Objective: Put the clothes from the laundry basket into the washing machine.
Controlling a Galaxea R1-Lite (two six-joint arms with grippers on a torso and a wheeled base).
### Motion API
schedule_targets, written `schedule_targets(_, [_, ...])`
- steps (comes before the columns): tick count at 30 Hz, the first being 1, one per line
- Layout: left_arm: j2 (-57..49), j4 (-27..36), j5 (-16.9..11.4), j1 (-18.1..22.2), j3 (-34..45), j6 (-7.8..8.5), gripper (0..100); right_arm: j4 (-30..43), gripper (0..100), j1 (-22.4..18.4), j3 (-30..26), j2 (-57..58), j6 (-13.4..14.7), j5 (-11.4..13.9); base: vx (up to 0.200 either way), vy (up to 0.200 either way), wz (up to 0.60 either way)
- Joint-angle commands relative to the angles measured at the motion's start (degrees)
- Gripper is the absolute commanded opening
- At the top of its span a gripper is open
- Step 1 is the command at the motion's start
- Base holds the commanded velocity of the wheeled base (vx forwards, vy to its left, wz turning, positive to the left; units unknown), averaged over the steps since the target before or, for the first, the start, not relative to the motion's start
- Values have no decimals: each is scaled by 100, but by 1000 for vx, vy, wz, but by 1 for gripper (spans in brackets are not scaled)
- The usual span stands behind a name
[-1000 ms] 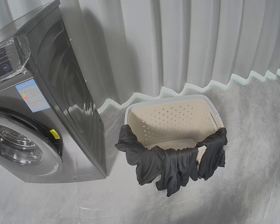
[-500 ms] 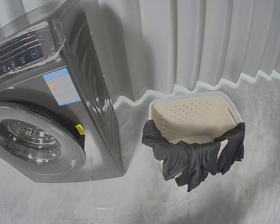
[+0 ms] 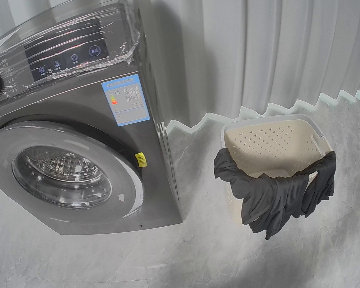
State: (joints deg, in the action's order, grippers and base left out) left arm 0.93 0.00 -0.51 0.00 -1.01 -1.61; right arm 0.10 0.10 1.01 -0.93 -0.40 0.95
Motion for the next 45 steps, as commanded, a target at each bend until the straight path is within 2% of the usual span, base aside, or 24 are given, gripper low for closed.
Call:
schedule_targets(1, [-93, 0, -2, 0, 92, 3, 100, -1, 100, -1, -101, 93, -4, 2, 0, 200, 0])
schedule_targets(38, [-93, 0, -2, 0, 92, -15, 100, -1, 100, -1, -101, 93, -4, 2, 0, 200, 0])
schedule_targets(45, [-93, 0, -2, 0, 92, -15, 100, -1, 100, -1, -101, 93, -4, 2, 0, 0, 0])
